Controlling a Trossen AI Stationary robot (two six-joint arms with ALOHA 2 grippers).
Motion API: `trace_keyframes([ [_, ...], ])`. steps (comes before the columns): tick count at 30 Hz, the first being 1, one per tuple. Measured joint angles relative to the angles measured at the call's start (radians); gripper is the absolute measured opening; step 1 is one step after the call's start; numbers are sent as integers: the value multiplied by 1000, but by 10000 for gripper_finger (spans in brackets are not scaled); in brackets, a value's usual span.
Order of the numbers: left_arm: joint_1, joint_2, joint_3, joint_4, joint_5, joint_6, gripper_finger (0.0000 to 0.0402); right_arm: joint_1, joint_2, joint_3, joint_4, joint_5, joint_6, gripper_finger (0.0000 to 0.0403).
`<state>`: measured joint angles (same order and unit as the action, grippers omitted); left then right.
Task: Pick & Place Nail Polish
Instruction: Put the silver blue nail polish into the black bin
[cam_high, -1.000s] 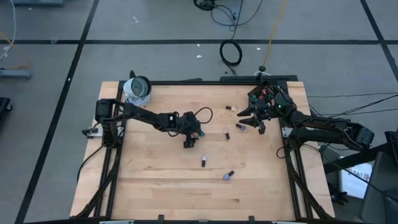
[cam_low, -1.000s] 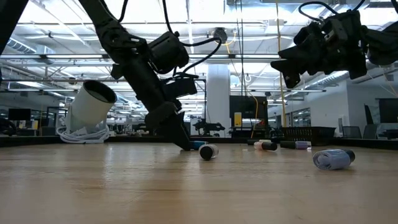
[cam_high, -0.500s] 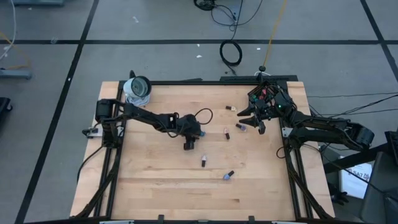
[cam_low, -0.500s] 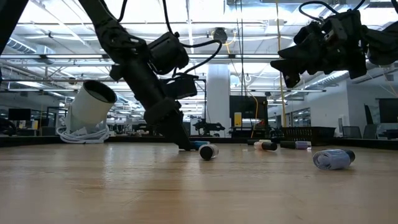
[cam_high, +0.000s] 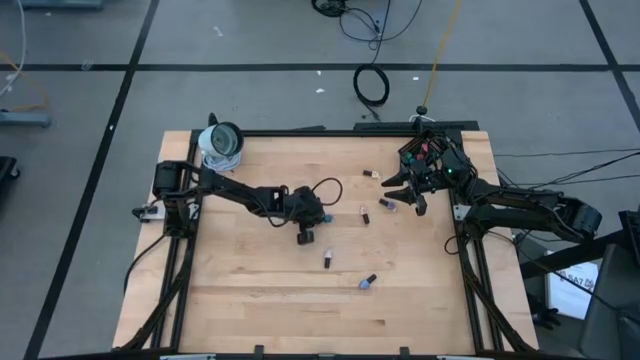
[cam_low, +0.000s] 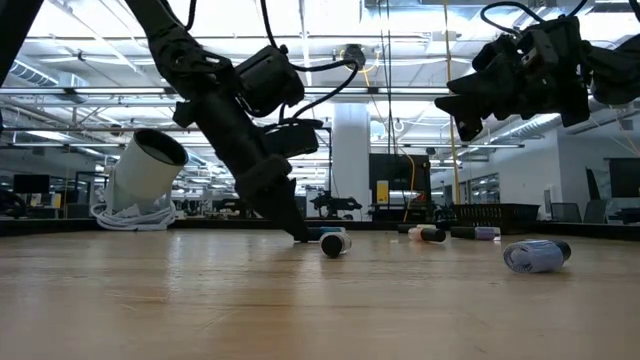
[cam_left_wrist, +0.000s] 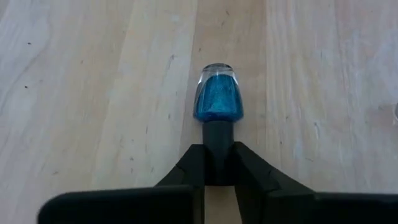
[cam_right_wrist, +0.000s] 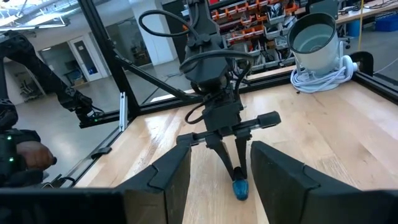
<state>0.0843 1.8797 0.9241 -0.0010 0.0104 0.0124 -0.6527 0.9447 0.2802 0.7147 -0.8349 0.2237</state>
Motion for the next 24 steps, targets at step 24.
trace_keyframes([
  [24, -186, -84, 118, -41, -733, 479, 37, 31, 52, 1, -70, 274, 133, 155],
])
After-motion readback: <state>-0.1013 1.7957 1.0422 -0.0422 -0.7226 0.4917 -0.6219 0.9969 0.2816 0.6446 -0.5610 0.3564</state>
